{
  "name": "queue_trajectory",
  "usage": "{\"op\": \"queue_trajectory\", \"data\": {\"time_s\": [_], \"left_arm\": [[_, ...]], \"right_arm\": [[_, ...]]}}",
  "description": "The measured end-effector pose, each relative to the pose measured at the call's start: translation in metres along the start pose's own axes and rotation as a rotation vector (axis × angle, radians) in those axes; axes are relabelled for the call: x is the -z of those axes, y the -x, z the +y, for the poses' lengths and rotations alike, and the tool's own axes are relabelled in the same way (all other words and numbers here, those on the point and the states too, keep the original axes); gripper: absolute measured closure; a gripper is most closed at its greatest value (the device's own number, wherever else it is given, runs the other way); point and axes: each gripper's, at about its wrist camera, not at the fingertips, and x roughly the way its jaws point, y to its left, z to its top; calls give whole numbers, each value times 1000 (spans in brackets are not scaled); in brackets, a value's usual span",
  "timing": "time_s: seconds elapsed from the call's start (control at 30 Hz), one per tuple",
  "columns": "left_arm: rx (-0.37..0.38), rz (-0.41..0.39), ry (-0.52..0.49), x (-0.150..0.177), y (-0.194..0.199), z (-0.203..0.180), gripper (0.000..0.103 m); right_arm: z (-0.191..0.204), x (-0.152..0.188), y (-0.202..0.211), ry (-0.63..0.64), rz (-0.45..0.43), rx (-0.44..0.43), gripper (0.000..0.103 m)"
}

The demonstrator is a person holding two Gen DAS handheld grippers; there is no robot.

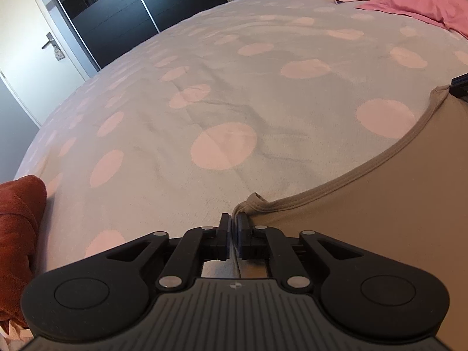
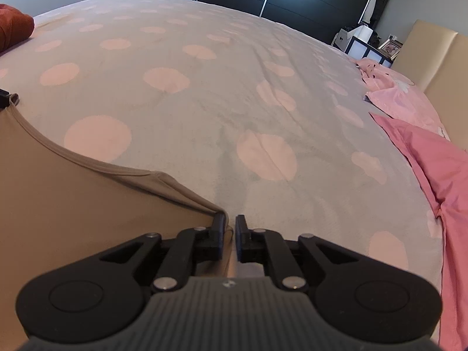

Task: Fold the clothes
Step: 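Lower the shirt flat onto the bed with both tools and open them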

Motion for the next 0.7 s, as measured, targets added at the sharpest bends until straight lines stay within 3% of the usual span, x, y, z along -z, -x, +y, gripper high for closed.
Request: {"op": "queue_trajectory", "data": {"time_s": [0.03, 0.07, 0.1, 0.13, 0.4, 0.57, 0.63, 0.7], "left_arm": [[-4, -6, 21, -1, 5, 3, 74], [-8, -13, 43, -1, 10, 7, 55], [-11, -20, 64, -2, 17, 10, 48], [-6, -33, 83, -2, 27, 15, 45], [-16, -49, 148, 27, 129, 31, 43], [15, -12, 163, 68, 189, 26, 43], [38, 7, 167, 89, 209, 18, 43], [45, 11, 171, 111, 224, 6, 43]], "right_arm": [[-1, -1, 2, -6, 2, 2, 70], [-5, -3, 6, -24, -1, 4, 61], [-9, -4, 12, -46, -7, -2, 49], [-14, -5, 18, -68, -14, -8, 47], [-32, 7, 110, -142, -32, -34, 47], [-18, 42, 172, -167, -15, -85, 51], [-10, 61, 194, -174, -10, -107, 61], [1, 82, 213, -179, 2, -136, 62]]}}
